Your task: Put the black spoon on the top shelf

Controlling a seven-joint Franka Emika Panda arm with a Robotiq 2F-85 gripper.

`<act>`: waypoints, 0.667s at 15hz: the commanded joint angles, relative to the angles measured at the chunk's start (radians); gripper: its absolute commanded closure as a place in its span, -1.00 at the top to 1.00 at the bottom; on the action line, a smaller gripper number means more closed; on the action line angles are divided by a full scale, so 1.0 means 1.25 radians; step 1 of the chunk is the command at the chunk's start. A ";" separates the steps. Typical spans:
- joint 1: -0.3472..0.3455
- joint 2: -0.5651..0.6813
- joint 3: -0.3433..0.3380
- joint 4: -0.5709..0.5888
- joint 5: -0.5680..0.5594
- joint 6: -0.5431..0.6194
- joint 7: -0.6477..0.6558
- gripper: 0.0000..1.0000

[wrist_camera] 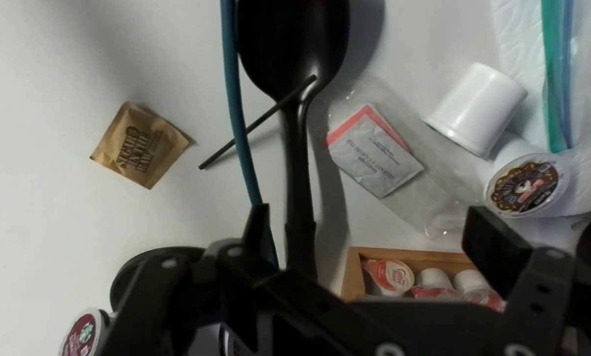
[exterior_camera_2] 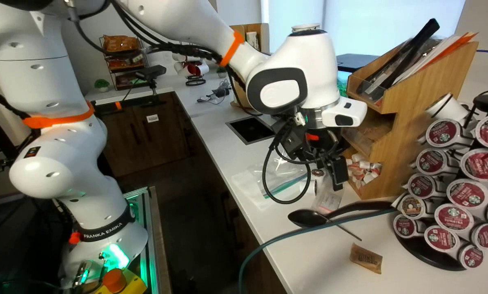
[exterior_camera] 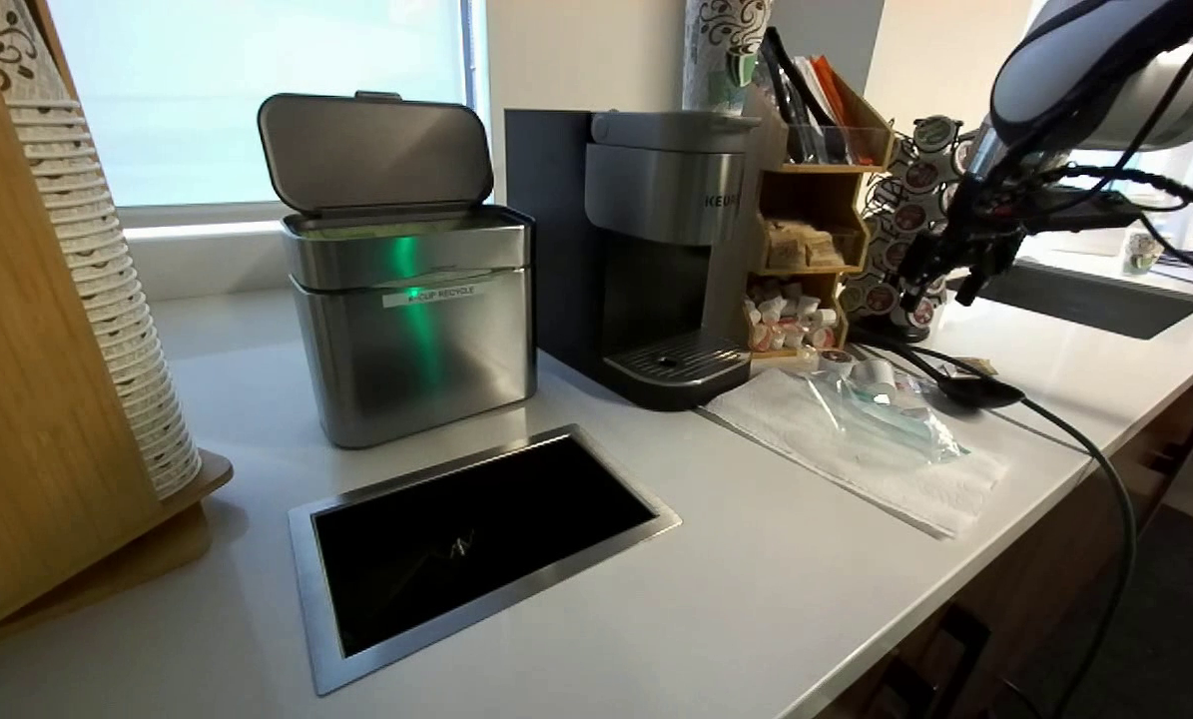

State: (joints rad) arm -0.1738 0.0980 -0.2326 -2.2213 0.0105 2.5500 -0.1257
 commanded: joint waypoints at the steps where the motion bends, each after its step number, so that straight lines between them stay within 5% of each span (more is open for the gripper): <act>1: -0.012 0.093 0.017 0.094 0.038 -0.047 0.075 1.00; 2: -0.022 0.092 0.034 0.102 0.091 -0.072 0.043 1.00; 3: -0.014 0.073 0.022 0.061 0.026 -0.017 0.056 1.00; 10: -0.034 0.132 0.025 0.107 0.028 -0.058 0.001 1.00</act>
State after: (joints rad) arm -0.1910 0.2252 -0.2026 -2.1104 0.0728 2.5017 -0.0853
